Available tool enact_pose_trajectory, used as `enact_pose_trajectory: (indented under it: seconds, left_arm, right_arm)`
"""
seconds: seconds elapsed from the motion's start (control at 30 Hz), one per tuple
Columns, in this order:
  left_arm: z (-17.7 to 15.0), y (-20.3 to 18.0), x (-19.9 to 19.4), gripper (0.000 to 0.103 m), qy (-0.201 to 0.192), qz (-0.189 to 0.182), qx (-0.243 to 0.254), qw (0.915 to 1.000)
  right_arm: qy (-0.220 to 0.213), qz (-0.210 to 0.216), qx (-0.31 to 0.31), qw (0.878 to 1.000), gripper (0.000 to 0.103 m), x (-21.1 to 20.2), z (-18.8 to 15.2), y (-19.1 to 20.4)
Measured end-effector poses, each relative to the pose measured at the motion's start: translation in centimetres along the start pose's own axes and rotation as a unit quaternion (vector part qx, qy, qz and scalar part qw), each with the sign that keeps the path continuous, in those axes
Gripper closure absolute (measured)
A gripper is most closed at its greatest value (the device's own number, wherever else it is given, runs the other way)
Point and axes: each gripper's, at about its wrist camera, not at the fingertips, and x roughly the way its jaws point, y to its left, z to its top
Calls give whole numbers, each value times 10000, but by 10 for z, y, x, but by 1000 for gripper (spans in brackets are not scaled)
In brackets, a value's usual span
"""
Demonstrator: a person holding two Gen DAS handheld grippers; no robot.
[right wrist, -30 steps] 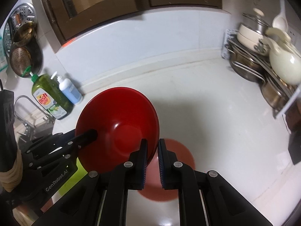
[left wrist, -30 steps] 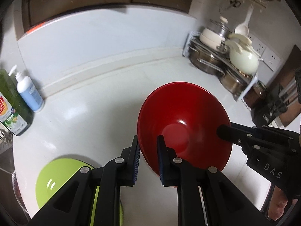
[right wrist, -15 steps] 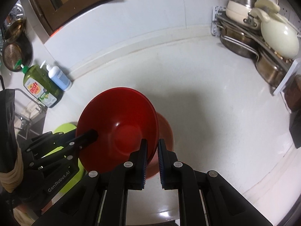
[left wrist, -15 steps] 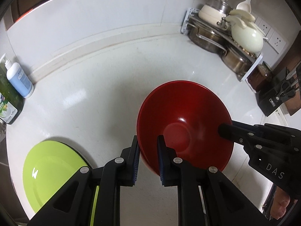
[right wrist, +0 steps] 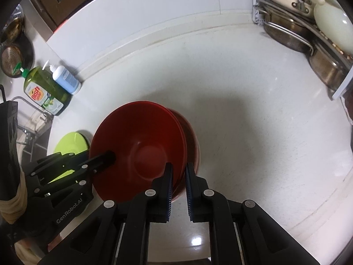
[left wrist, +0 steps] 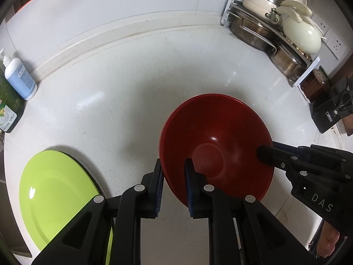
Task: Organize plates and bowls
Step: 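Lift the red-and-black bowl with both tools and carry it over the pink bowl, then lower the red-and-black bowl into the pink bowl and open both tools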
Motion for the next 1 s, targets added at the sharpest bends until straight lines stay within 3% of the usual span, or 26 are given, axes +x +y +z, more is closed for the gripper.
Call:
enact_pose_trajectory:
  seconds: [0.2, 0.3, 0.43, 0.47, 0.53, 0.57, 0.73, 0.9, 1.0]
  left_arm:
    - [0, 1, 0, 74, -46, 24, 72, 10000]
    - [2, -2, -7, 59, -244, 174, 243, 9993]
    - [4, -1, -18, 55, -508, 367, 341, 9974]
    - [4, -1, -20, 52, -549, 393, 374, 9970]
    - [6, 1, -24, 49, -595, 377, 381, 9968]
    - [6, 2, -26, 47, -640, 332, 385, 9967]
    - [6, 5, -39, 37, -823, 277, 442, 9952]
    - [8, 10, -45, 19, -1002, 334, 366, 9937]
    - [7, 16, -40, 15, -989, 464, 360, 9934]
  right_arm:
    - [47, 20, -67, 10000, 90, 6, -2, 0]
    - [69, 12, -147, 9999, 89, 7, -2, 1]
    - [-71, -198, -303, 9993, 89, 2, -3, 5]
    - [-94, -208, -333, 9992, 87, 1, -3, 5]
    - [-131, -220, -334, 9991, 69, -2, -3, 5]
    - [-169, -223, -327, 9991, 67, -4, -3, 5]
    - [-443, -225, -159, 9986, 67, -18, -5, 4]
    - [-673, -141, -16, 9976, 67, -31, -5, 8]
    - [-819, -191, 81, 9964, 57, -33, -6, 11]
